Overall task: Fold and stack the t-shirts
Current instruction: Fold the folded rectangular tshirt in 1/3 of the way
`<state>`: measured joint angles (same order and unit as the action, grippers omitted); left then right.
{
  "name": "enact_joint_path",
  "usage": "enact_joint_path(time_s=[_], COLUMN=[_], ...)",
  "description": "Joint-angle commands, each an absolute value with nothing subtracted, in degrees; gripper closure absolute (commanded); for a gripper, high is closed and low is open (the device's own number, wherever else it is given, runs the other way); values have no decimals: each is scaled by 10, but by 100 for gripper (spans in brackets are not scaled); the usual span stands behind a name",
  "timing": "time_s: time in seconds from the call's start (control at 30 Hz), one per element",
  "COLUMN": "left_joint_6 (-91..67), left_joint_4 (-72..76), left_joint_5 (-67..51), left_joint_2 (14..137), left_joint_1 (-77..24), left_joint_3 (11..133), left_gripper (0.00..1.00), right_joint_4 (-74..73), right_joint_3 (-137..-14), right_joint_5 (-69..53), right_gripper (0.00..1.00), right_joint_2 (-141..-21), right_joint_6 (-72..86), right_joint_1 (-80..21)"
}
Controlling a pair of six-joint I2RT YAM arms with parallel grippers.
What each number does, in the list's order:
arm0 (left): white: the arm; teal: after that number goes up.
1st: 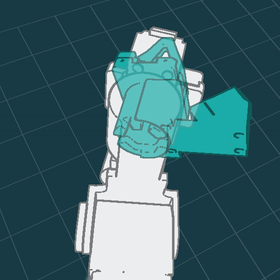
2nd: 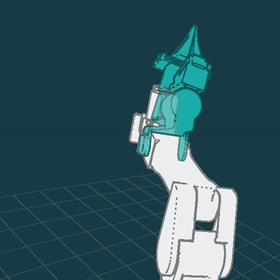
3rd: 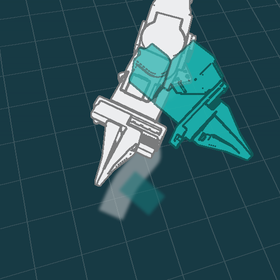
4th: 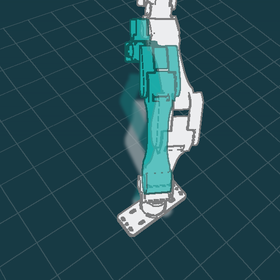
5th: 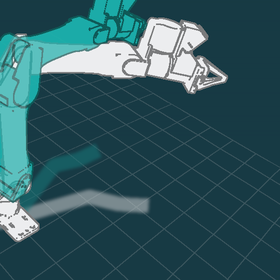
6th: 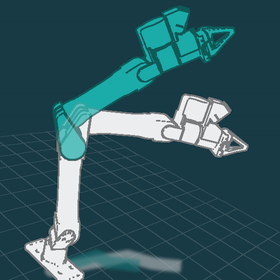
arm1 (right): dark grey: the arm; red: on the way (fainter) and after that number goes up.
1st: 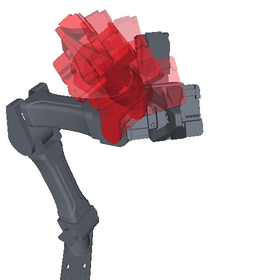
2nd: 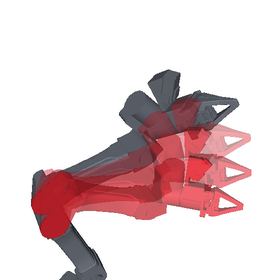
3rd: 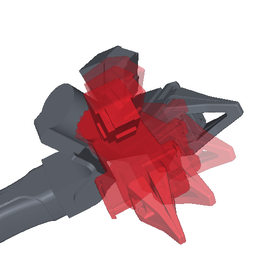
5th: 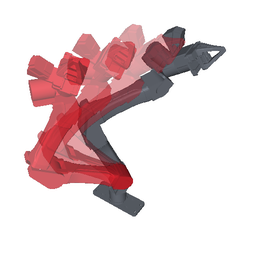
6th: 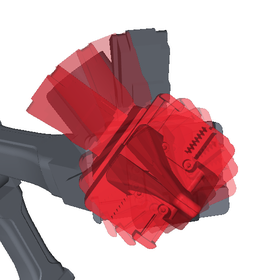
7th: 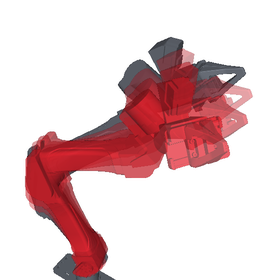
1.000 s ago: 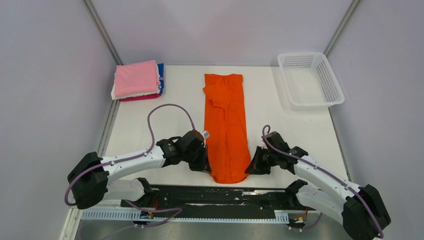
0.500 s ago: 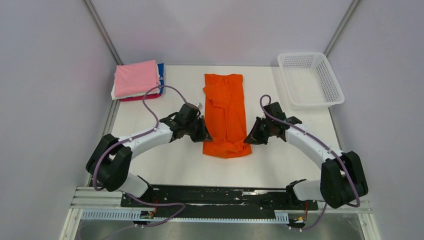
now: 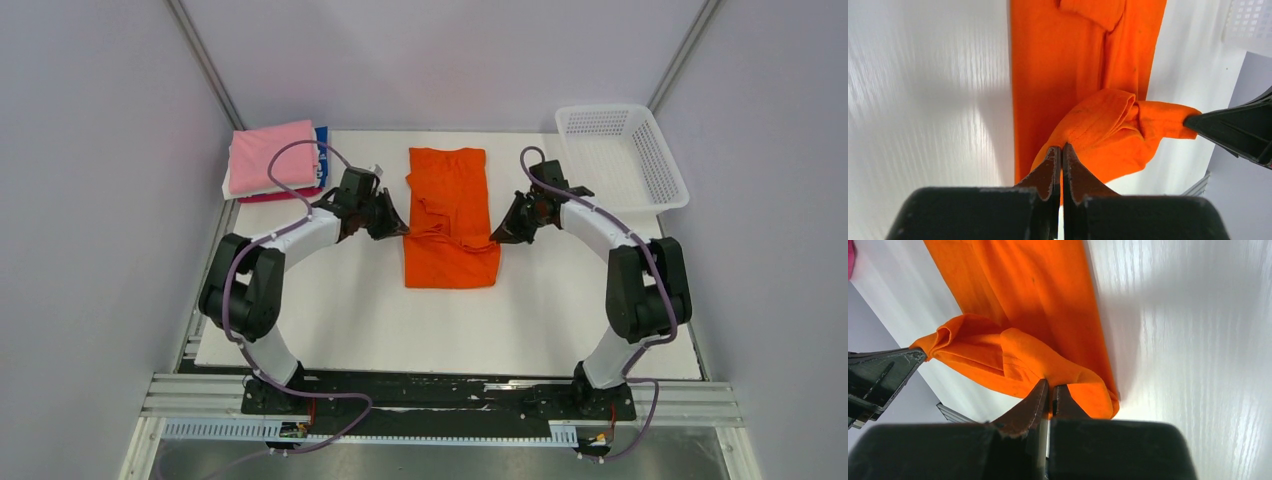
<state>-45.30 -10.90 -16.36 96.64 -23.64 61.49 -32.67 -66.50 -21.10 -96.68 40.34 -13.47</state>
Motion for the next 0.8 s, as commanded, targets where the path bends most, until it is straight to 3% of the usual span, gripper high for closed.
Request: enact_joint_path(time_s=[0.0,0.6,0.67,0.73,0.77], left_joint_6=[-401,-370,-370,-369,-369], left_joint_4=[-68,-85,-86,-86,-86], left_joint_5=[-198,-239,-241,-240,-240], left_joint_2=[1003,1159,1169,1173,1175], left_joint_1=[-220,-172,-170,-167,-166], left_joint_3=[669,800,809,817,823], left_gripper=[100,97,89,73,60], right_joint_4=[-320,-326,-326,-326,-326], right_joint_3=[-724,-855,-870,-893,-904], right_joint_5=[-222,-253,-254,-262,-269], right_gripper=[100,95,93,85,78], right_joint_2=[-1001,-1134,-1148,-1165,-1175], right_joint_6=[379,373,370,370,370], right_joint_1=[-124,-95,-92,-88,-85])
